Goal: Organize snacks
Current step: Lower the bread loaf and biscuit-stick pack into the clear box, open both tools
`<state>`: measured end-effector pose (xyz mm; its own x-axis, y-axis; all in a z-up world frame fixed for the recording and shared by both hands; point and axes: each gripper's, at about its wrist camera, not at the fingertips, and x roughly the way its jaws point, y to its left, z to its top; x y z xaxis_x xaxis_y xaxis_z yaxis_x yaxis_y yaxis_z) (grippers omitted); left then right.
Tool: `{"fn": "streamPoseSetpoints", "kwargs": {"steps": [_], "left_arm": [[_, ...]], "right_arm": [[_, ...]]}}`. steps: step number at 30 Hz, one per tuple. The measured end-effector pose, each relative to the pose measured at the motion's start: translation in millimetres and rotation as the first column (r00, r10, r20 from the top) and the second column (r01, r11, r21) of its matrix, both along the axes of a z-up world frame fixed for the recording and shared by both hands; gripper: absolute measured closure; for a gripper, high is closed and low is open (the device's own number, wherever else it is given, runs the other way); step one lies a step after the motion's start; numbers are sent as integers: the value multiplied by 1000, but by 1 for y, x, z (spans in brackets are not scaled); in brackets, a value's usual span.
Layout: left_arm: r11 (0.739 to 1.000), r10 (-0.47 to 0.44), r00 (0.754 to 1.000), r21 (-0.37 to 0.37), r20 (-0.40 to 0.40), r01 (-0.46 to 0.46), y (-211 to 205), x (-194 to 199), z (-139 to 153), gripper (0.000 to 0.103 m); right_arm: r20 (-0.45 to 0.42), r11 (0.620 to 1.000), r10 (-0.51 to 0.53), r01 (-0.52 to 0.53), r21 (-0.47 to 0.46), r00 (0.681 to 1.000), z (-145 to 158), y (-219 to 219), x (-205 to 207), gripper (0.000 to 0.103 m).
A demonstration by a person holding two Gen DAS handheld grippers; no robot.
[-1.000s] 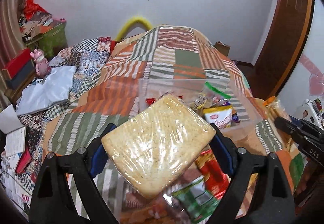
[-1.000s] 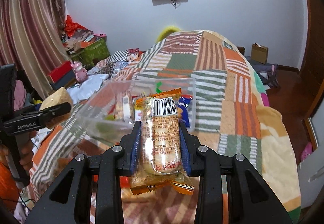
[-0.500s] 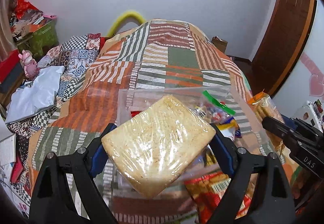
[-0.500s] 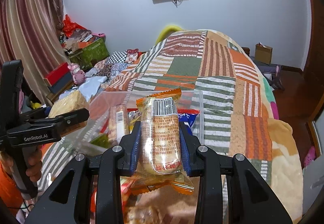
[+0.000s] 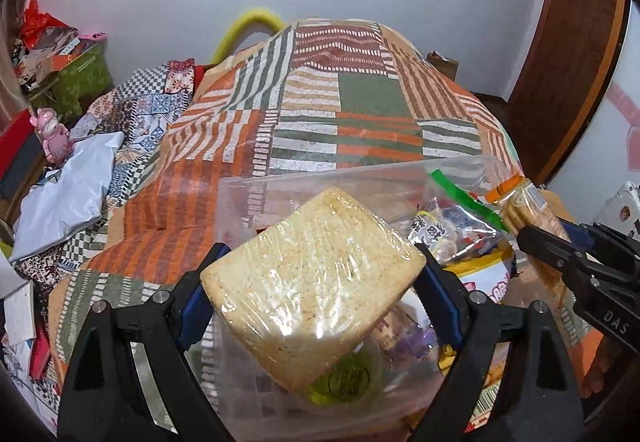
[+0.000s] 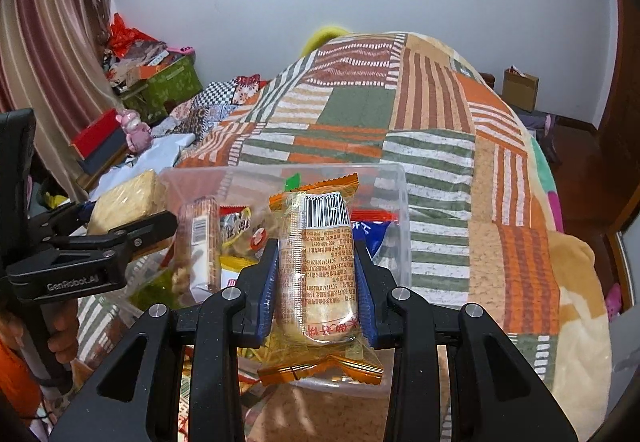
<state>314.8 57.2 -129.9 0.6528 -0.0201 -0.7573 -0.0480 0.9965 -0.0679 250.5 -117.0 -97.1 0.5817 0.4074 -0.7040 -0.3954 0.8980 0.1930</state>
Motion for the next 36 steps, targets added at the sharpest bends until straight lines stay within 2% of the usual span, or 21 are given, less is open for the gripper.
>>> {"fn": "streamPoseSetpoints", "kwargs": {"steps": [4, 7, 12, 15, 17, 19, 24, 36], "left_arm": [[1000, -3, 1000, 13, -10, 3, -3, 4, -6, 14], [998, -13, 1000, 61, -13, 14, -9, 5, -11, 14], [997, -34, 999, 62, -26, 36, -11, 4, -11, 14], [998, -29, 999, 59, -34, 31, -13, 1, -10, 14], [998, -28, 999, 48, -40, 30, -13, -1, -9, 13], [999, -20, 999, 31, -36, 21, -12, -4, -6, 11], [1000, 1, 1000, -3, -18, -1, -7, -14, 7, 9], [1000, -16, 999, 10, 39, 15, -6, -66, 37, 8]], "right_arm": [[-3, 1000, 1, -1, -2, 1000, -1, 1, 1, 72], [-11, 1000, 2, -2, -10, 1000, -4, 3, 3, 69], [-24, 999, 6, -7, -40, 1000, -8, 8, 2, 65], [-24, 998, 13, -15, -54, 1000, -8, 10, 0, 58], [-17, 998, 18, -19, -56, 1000, -6, 10, -4, 48], [-6, 998, 19, -19, -62, 1000, -4, 9, -8, 46], [-2, 997, 25, -25, -77, 1000, -1, 7, -18, 46], [41, 996, 45, -41, -74, 998, 19, 0, -58, 45]]}}
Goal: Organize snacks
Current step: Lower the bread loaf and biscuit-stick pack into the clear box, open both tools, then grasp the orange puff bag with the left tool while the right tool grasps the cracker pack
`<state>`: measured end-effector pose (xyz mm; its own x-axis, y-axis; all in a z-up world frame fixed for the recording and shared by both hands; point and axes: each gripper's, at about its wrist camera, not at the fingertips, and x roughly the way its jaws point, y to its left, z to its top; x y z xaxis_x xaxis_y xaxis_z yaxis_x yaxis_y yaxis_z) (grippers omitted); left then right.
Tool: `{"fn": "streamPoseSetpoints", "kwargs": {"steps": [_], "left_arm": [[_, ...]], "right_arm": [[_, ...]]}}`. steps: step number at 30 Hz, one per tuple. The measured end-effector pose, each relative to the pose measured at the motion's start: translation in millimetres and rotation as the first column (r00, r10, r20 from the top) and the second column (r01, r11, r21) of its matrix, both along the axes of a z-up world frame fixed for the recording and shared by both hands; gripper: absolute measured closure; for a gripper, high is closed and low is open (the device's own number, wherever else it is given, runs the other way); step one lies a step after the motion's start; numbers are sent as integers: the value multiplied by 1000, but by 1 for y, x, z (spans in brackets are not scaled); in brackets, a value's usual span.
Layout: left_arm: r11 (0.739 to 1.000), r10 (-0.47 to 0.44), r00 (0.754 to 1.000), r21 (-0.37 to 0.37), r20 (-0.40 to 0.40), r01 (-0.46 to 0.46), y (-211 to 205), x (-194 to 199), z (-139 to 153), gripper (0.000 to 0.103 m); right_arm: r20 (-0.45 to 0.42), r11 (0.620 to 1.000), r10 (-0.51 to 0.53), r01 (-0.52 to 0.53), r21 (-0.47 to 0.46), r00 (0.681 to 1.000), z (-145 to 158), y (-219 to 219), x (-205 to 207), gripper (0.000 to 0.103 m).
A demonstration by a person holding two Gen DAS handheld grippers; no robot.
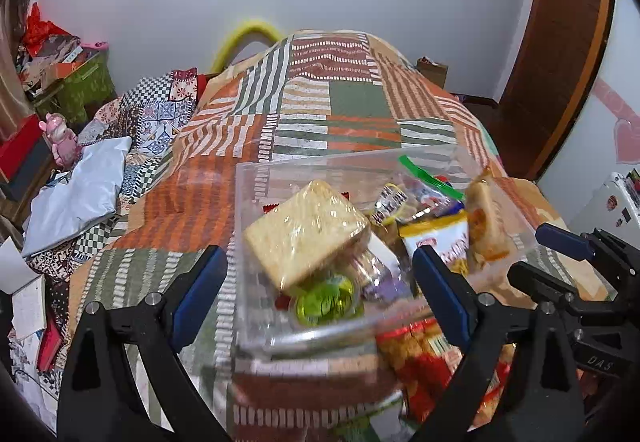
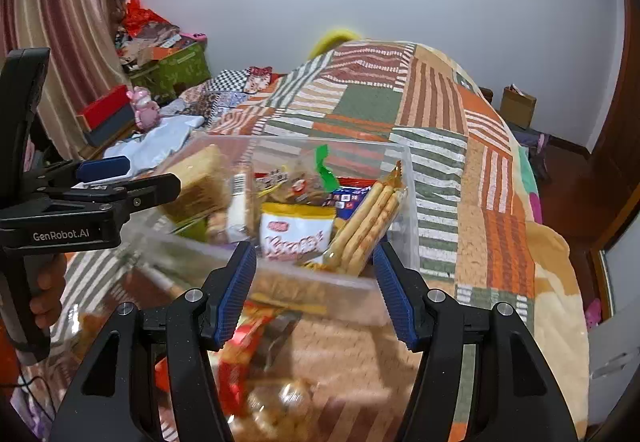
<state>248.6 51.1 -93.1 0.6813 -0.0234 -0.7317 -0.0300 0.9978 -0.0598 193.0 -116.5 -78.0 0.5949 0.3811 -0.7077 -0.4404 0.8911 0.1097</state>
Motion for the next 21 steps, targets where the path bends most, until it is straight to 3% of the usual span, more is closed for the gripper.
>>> {"fn": "streamPoseSetpoints", "kwargs": {"steps": [4, 11, 21], "left_arm": [[1000, -1, 1000, -5, 0, 1, 2, -22, 5, 8], [1000, 5, 1000, 2, -19, -5, 9, -60, 1, 7], [999, 41, 993, -27, -113, -44, 22, -100, -34, 7]], "right_arm": [[32, 1000, 0, 0, 13, 1000, 9, -3, -19, 30], [38, 1000, 14, -14, 10, 999, 11, -5, -48, 30], [-25, 999, 15, -14, 32, 1000, -8, -11, -74, 27]]}}
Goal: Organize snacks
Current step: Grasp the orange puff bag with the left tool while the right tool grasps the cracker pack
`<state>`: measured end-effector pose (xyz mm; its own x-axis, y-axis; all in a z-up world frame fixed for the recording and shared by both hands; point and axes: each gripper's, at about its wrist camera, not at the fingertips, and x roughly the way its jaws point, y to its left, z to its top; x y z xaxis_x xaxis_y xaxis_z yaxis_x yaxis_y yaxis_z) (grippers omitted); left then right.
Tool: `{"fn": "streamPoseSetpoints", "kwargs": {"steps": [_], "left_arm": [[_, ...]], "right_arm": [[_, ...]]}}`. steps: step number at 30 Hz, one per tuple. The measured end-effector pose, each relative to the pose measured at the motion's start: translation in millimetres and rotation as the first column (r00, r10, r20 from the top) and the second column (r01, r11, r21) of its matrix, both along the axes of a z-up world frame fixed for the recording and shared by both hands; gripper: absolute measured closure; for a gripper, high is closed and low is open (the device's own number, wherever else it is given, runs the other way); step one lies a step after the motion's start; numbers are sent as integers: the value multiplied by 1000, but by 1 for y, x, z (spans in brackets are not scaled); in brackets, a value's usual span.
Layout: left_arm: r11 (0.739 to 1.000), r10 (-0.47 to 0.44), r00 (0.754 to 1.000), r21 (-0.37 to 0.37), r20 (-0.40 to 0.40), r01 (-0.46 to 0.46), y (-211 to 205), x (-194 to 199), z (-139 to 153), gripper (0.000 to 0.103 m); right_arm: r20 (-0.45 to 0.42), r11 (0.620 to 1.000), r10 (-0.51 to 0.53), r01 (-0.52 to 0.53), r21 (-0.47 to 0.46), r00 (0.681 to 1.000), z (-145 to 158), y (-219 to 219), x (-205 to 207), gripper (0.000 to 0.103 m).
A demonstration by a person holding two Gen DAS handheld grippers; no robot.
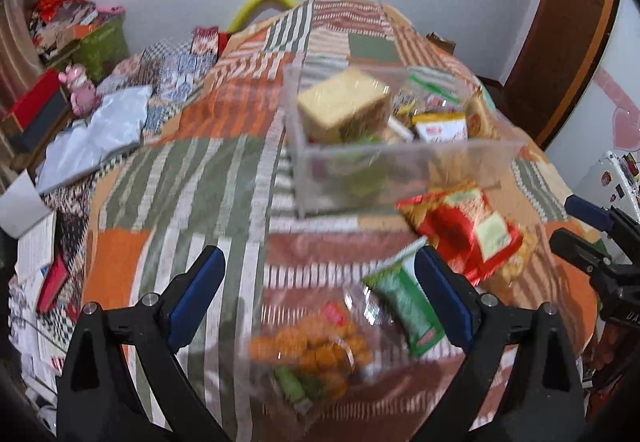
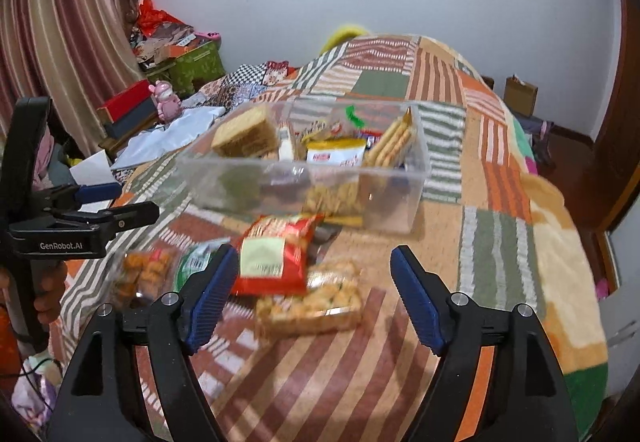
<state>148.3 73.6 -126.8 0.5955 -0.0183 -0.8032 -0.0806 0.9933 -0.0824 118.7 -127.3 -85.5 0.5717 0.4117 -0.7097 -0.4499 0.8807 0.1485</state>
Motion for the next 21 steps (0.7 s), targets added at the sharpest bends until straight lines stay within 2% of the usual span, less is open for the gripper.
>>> {"fn": "streamPoseSetpoints", "kwargs": {"steps": [11, 14, 21], "left_arm": [[999, 26, 992, -16, -123, -28, 3, -20, -46, 6], [1000, 16, 993, 12, -116, -15, -4, -24, -50, 1], [999, 8, 996, 37, -88, -5, -14, -28, -55, 0]], "right_arm": [[-76, 1000, -8, 7, -21, 997, -31, -4, -8, 27], [-93, 1000, -7, 4, -30, 996, -38, -4, -8, 27], [-103, 999, 3, -7, -37, 995, -42, -1, -6, 27]]}}
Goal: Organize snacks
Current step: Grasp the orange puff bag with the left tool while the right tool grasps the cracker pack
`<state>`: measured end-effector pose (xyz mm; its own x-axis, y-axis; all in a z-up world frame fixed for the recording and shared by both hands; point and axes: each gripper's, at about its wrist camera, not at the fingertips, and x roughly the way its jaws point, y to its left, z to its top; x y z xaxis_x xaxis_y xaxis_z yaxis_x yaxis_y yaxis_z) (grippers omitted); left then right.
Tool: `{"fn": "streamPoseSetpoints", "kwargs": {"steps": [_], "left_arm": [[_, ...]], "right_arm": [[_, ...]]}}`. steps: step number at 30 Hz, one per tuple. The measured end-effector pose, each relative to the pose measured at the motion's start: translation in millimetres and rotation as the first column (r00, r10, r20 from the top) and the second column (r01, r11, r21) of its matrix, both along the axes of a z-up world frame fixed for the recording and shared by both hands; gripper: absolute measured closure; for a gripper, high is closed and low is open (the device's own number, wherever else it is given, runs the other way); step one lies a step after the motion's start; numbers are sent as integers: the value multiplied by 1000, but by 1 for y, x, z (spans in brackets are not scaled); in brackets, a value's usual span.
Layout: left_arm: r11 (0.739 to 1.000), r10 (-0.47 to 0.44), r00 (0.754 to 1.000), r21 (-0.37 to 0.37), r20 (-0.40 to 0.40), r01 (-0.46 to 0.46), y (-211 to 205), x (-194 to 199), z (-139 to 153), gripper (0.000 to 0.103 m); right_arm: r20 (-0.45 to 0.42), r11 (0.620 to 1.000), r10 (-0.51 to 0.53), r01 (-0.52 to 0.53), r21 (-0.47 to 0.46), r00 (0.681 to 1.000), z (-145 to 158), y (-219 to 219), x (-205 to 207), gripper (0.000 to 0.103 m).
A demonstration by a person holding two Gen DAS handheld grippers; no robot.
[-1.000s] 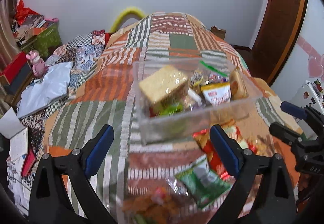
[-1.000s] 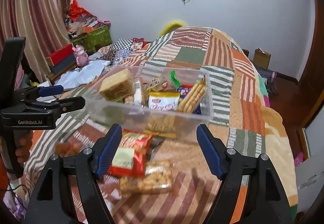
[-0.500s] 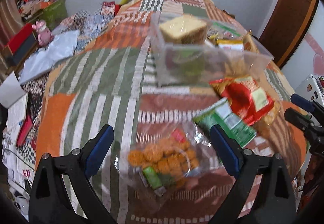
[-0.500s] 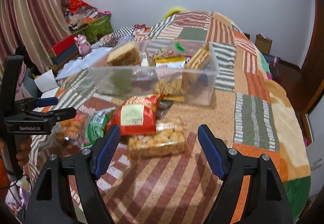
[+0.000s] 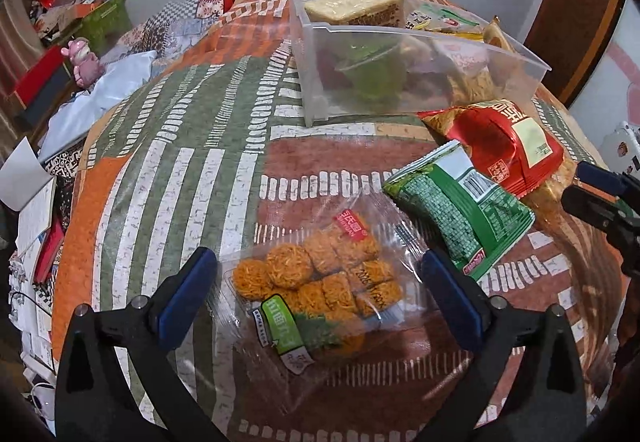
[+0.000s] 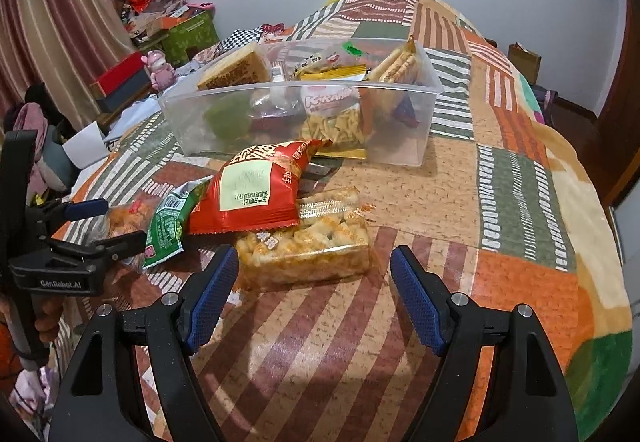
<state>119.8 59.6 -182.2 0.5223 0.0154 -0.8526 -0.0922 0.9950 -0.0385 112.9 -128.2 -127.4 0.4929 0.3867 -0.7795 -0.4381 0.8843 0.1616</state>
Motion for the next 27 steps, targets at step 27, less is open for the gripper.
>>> {"fn": "streamPoseSetpoints", "kwargs": {"steps": [27], "left_arm": [[1000, -18, 998, -6, 67, 19, -6, -8, 6, 27]], "right_arm": [[-25, 1000, 15, -15, 14, 1000, -11, 12, 7, 31]]}}
